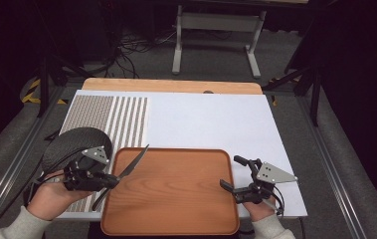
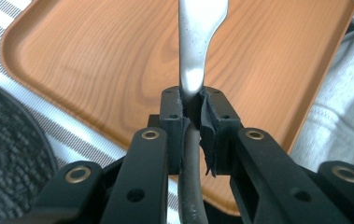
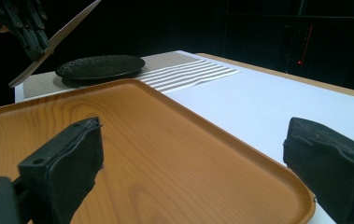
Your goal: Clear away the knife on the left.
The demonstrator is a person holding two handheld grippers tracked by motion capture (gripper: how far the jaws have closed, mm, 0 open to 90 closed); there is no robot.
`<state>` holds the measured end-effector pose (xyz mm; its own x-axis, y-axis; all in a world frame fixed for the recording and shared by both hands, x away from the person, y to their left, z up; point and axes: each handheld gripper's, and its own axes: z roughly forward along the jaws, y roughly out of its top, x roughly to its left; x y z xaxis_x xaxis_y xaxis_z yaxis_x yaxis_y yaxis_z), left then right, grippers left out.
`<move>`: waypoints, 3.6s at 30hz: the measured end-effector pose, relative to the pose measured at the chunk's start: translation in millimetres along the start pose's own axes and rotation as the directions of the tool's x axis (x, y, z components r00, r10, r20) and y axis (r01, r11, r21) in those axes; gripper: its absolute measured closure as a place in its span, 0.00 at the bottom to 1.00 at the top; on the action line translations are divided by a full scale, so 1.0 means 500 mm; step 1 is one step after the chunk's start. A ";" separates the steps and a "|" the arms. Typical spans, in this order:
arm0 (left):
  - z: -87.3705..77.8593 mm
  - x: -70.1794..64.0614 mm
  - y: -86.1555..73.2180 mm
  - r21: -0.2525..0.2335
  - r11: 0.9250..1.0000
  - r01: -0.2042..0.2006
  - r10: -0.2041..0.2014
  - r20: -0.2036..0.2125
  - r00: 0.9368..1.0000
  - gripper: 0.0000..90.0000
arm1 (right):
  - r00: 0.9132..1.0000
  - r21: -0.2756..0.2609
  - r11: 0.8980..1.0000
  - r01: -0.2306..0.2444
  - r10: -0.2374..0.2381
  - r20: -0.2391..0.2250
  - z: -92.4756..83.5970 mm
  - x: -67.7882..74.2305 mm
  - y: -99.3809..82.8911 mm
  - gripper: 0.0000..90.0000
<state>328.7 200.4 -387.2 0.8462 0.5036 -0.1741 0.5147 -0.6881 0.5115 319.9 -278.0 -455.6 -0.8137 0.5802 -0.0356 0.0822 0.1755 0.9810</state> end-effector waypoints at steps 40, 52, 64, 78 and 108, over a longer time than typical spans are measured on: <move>0.113 -0.028 0.012 0.065 0.992 0.108 -0.113 0.070 0.991 0.89 | 1.000 0.008 1.000 0.006 -0.006 -0.005 0.002 0.003 0.000 0.06; 0.134 -0.028 0.011 0.118 0.985 0.128 -0.137 0.071 0.988 0.89 | 1.000 0.006 1.000 0.003 -0.003 -0.006 0.001 0.002 0.000 0.06; 0.154 -0.024 0.009 0.155 0.979 0.132 -0.142 0.055 0.988 0.88 | 1.000 0.005 1.000 0.002 -0.002 -0.006 0.000 0.002 0.000 0.06; 0.166 -0.025 0.009 0.178 0.975 0.133 -0.141 0.032 0.989 0.88 | 1.000 0.004 1.000 0.004 -0.004 -0.007 0.000 0.001 0.000 0.06; 0.144 -0.033 0.018 0.092 0.995 0.049 -0.054 0.062 0.997 0.60 | 1.000 0.001 1.000 0.005 -0.005 -0.006 -0.002 0.001 0.001 0.06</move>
<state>329.6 148.2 -440.3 0.8238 0.5069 -0.2535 0.5657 -0.7080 0.4227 319.0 -278.1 -455.0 -0.8173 0.5748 -0.0395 0.0788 0.1794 0.9806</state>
